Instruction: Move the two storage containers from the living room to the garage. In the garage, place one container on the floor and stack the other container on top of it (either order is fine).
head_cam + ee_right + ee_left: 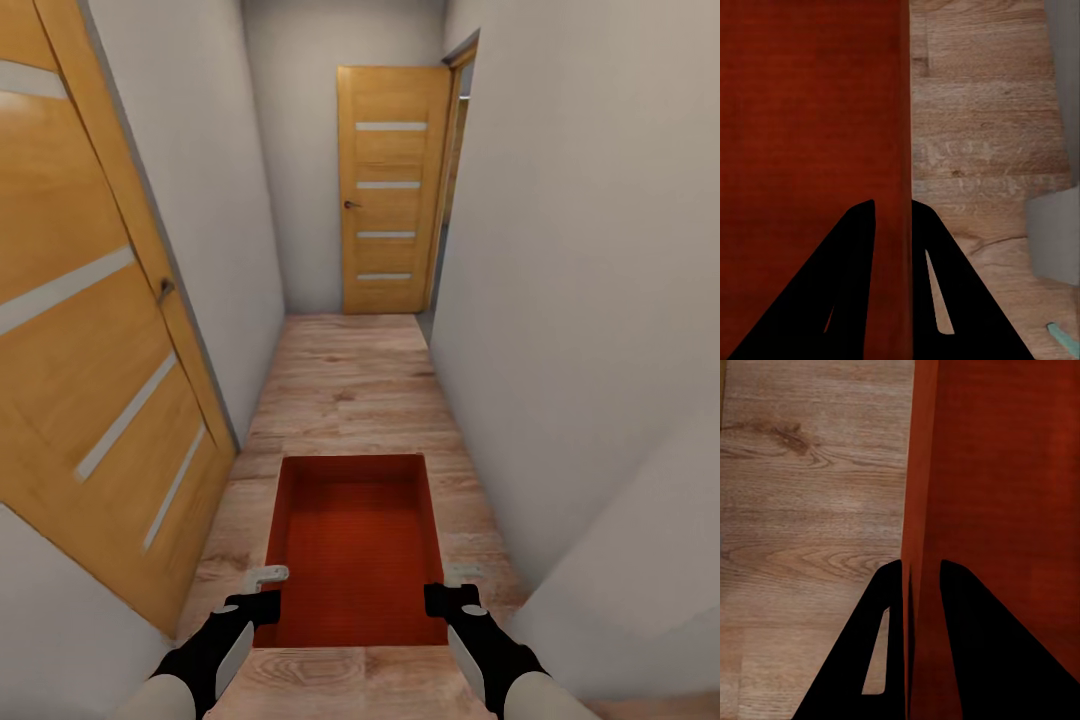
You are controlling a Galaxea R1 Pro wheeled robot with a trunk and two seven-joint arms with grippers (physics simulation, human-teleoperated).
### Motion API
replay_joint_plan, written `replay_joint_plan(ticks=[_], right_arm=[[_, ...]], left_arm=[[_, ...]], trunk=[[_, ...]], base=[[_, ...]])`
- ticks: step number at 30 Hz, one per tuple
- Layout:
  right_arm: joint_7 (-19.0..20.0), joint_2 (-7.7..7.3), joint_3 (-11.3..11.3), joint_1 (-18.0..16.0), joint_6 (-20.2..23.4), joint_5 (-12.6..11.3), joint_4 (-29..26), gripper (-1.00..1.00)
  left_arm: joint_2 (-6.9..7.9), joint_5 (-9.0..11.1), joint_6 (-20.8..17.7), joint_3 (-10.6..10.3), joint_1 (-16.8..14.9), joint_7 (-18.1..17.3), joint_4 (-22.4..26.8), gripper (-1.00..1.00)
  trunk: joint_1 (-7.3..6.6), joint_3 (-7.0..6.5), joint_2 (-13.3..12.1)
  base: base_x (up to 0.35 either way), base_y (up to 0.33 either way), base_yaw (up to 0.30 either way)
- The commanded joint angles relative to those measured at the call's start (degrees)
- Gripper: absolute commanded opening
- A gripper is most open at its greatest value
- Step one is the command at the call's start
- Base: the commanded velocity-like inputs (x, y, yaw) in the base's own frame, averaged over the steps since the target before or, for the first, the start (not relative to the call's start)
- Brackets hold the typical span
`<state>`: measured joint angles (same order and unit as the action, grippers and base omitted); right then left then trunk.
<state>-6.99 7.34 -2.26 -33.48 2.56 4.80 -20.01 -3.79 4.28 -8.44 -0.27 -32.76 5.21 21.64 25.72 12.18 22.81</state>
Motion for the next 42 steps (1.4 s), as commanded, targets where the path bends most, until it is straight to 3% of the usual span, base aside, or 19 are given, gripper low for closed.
replay_joint_plan(ticks=[1,42], right_arm=[[-5.2,-2.68,-2.1,-0.1,0.3,0.8,-3.7,-1.0],[-5.2,-2.68,-2.2,-0.1,0.2,0.7,-3.7,-1.0]], left_arm=[[0.1,-1.9,-0.3,-1.0,0.1,0.5,0.2,-1.0],[0.1,-1.9,-0.3,-1.0,0.1,0.5,0.1,-1.0]], trunk=[[0.06,0.11,0.1],[0.06,0.11,0.1]], base=[[0.338,0.0,0.0],[0.338,0.0,0.0]])
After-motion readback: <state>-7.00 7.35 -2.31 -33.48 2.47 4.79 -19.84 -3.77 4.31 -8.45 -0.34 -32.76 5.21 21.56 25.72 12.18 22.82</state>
